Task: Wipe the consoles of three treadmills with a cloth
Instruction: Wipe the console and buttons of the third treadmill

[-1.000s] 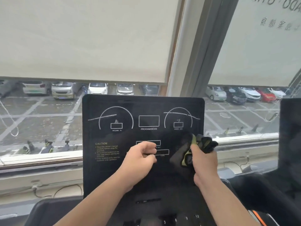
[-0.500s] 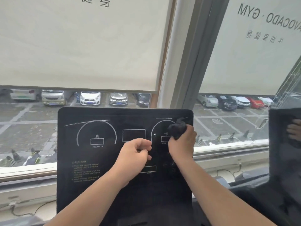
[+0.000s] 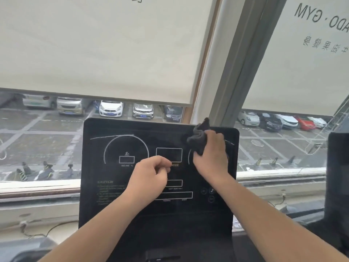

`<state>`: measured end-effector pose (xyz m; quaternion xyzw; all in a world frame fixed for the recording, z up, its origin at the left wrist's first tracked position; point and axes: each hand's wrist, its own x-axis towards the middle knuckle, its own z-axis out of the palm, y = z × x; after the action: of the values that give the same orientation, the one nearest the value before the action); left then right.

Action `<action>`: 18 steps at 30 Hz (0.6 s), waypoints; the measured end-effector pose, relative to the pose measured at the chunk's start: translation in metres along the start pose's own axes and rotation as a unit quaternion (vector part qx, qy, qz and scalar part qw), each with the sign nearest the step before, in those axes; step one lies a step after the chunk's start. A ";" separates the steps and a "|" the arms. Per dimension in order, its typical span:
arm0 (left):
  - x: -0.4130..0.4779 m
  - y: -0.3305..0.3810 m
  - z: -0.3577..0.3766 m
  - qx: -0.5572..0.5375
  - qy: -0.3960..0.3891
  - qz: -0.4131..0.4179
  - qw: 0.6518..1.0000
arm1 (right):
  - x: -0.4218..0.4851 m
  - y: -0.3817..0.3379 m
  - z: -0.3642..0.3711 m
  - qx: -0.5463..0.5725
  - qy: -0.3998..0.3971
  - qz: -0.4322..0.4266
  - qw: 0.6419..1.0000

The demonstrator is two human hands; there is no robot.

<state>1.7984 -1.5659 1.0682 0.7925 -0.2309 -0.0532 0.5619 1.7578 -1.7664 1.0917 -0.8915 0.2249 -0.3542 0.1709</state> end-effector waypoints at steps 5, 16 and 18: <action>-0.008 -0.018 -0.044 0.080 0.119 0.070 0.987 | 0.037 -0.039 -0.001 0.032 0.069 0.136 0.988; -0.009 -0.077 -0.128 0.094 0.248 -0.042 0.963 | -0.100 -0.115 0.094 -0.091 -0.134 -0.334 0.929; -0.011 -0.084 -0.130 0.048 0.232 -0.053 0.970 | -0.078 -0.116 0.083 -0.107 -0.132 -0.353 0.920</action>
<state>1.8593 -1.4267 1.0368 0.8205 -0.0540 0.1139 0.5576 1.7987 -1.6157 1.0444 -0.9646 -0.0930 -0.2444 -0.0332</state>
